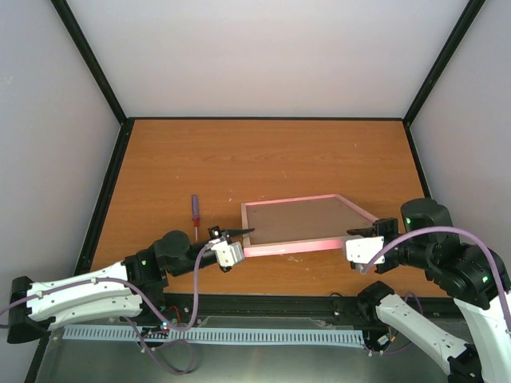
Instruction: Take the photo out of the frame
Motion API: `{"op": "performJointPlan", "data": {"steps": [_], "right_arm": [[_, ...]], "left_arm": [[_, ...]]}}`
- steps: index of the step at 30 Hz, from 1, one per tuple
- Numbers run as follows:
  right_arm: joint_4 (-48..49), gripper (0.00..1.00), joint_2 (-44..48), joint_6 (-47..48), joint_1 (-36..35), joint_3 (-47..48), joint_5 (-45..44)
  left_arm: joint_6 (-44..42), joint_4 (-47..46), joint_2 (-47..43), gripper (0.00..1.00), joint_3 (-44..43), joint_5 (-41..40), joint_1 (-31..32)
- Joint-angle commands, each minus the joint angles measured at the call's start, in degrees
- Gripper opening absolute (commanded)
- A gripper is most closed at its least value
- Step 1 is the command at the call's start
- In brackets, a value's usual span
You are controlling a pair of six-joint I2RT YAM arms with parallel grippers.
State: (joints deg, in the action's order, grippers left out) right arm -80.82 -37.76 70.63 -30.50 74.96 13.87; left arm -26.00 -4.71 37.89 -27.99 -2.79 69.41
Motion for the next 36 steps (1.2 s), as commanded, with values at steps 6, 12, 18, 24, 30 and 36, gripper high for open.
{"op": "performJointPlan", "data": {"steps": [6, 12, 18, 24, 30, 36], "right_arm": [[7.3, 0.05, 0.6, -7.7, -0.1, 4.0, 5.4], [10.2, 0.55, -1.8, -16.6, -0.1, 11.6, 5.0], [13.7, 0.63, -6.6, -24.9, -0.1, 19.3, 1.1], [15.9, 0.63, -11.5, -29.6, -0.1, 21.8, -3.0], [21.0, 0.62, -11.7, -30.5, -0.1, 18.6, -6.6], [23.0, 0.62, -11.5, -30.3, -0.1, 17.0, -8.9]], "left_arm": [[-0.4, -5.4, 0.1, 0.03, -3.6, 1.8, -0.6], [2.9, -4.9, 4.3, 0.01, -10.0, 1.7, -3.7], [13.5, 3.0, 12.6, 0.01, -24.1, 11.7, -16.6], [25.4, 7.1, 21.6, 0.01, -34.5, 27.1, -30.2], [40.3, 3.8, 29.2, 0.01, -37.1, 42.0, -42.7], [50.6, -6.5, 35.6, 0.01, -34.7, 51.5, -45.7]]}}
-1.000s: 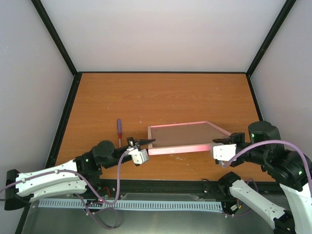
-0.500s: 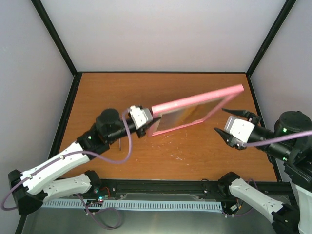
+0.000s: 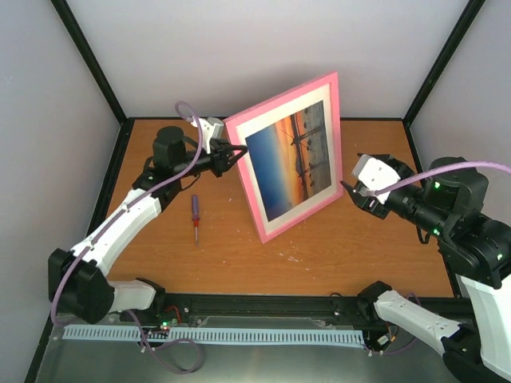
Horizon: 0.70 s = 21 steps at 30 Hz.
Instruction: Take the photo out of the frame
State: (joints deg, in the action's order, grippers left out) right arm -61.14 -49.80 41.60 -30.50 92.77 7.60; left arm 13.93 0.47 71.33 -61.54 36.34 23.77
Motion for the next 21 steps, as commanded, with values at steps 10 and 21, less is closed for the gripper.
{"op": "performJointPlan", "data": {"steps": [10, 21], "right_arm": [[6.0, 0.62, 2.5, -1.9, -0.1, -8.8, -4.8], [17.4, 0.61, 5.2, -10.4, 3.2, -35.3, -3.9]], "left_arm": [[20.9, -21.8, 19.5, 0.01, -2.5, 17.6, -0.1], [23.4, -12.7, 49.6, 0.01, -25.8, 21.2, -0.4]]}}
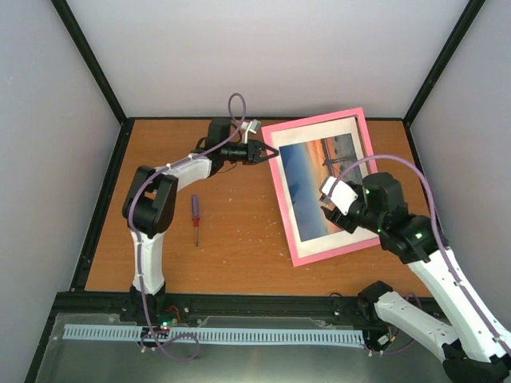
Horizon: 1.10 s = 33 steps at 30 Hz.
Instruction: Take the photo out of the frame
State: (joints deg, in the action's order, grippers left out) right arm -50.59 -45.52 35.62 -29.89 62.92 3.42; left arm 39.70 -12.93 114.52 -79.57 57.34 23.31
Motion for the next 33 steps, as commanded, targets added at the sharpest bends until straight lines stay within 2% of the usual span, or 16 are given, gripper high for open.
{"op": "performJointPlan", "data": {"steps": [1, 9, 12, 14, 19, 20, 22, 26, 28, 33], "right_arm": [[8.0, 0.61, 0.8, -4.8, 3.7, -7.2, 0.7], [16.7, 0.60, -0.8, -7.0, 15.3, -17.1, 7.7], [19.6, 0.60, -3.3, -9.4, 21.4, -18.3, 11.0], [21.8, 0.60, -5.0, -11.1, 24.5, -18.8, 12.9], [26.1, 0.60, -10.0, -14.5, 29.2, -19.0, 15.3], [26.7, 0.61, -11.2, -14.8, 29.7, -19.1, 14.8], [27.1, 0.64, -12.9, -15.2, 30.5, -18.7, 13.7], [27.7, 0.69, -13.9, -15.6, 32.5, -18.0, 12.8], [28.2, 0.70, -13.7, -15.7, 33.6, -18.1, 12.6], [28.7, 0.71, -13.8, -15.4, 35.3, -18.8, 12.5]], "left_arm": [[-1.6, 0.8, 8.6, 0.01, -9.5, 0.3, 0.1], [-3.2, 11.4, 23.6, 0.01, -27.4, -1.5, 0.0], [-5.1, 17.1, 27.3, 0.01, -32.1, -5.8, 0.1], [-5.7, 19.0, 27.5, 0.11, -32.8, -11.1, 0.1], [-5.9, 22.7, 25.8, 0.54, -34.7, -23.2, 0.0], [-6.0, 24.6, 24.8, 0.59, -34.8, -25.6, 0.1], [-5.8, 27.6, 22.1, 0.65, -33.9, -32.4, 0.1], [-5.6, 29.8, 14.7, 0.70, -27.9, -44.2, 0.3], [-6.1, 28.3, 10.3, 0.71, -21.5, -48.4, 1.0], [-6.9, 24.4, -0.1, 0.70, -8.0, -52.7, 4.5]]}}
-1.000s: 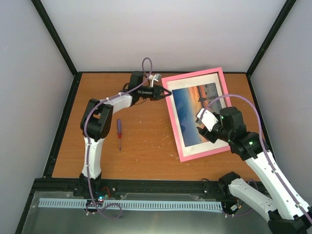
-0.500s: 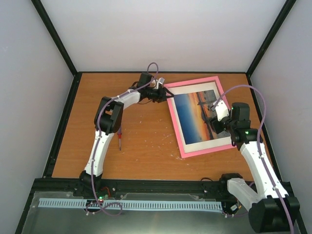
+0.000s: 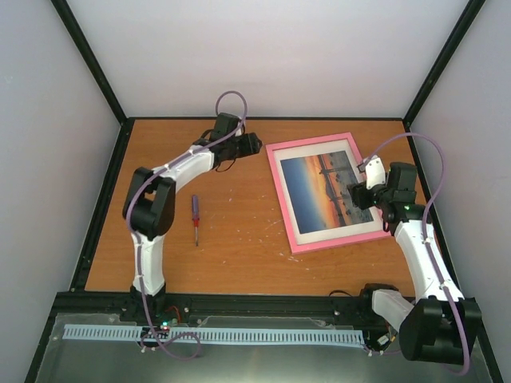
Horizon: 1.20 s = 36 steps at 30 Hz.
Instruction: Take the photo out of the frame
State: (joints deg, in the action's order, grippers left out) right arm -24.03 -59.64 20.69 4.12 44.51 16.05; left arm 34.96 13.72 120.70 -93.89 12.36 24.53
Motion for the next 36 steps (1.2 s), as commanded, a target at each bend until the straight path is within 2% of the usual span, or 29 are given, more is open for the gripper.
{"op": "performJointPlan", "data": {"steps": [1, 4, 7, 13, 18, 23, 28, 36], "right_arm": [[2.1, 0.71, -0.1, 0.2, 1.6, -0.3, -0.4], [1.3, 0.71, -3.2, 1.4, 3.8, 1.4, 0.7], [-0.7, 0.71, -9.2, 1.7, 9.2, 5.2, 4.9], [-5.9, 0.73, -24.9, 5.6, 12.6, 14.0, 5.3], [-7.8, 0.77, -36.6, 8.0, 13.7, 19.2, 3.9], [-10.3, 0.79, -43.3, 10.9, 16.4, 22.8, 8.0], [-10.8, 0.79, -46.8, 12.1, 16.9, 22.7, 8.8], [-11.7, 0.79, -47.0, 13.9, 17.2, 19.6, 9.5]], "left_arm": [[-2.2, -2.2, -8.0, 0.70, 8.3, -8.7, 4.2], [-1.9, -1.9, -12.6, 0.68, 13.8, -10.2, 6.4], [-0.6, -1.5, -14.9, 0.68, 17.7, -9.2, 7.9], [1.4, -4.0, -13.7, 0.67, 21.4, -3.3, 8.5], [2.5, -4.0, -8.1, 0.67, 18.0, -1.8, 8.5], [3.4, -4.0, -3.4, 0.68, 14.3, 0.0, 8.5], [4.1, -3.7, 1.0, 0.69, 10.7, 1.3, 8.5], [5.2, -2.9, 5.9, 0.68, 6.0, 4.2, 8.5]]}}
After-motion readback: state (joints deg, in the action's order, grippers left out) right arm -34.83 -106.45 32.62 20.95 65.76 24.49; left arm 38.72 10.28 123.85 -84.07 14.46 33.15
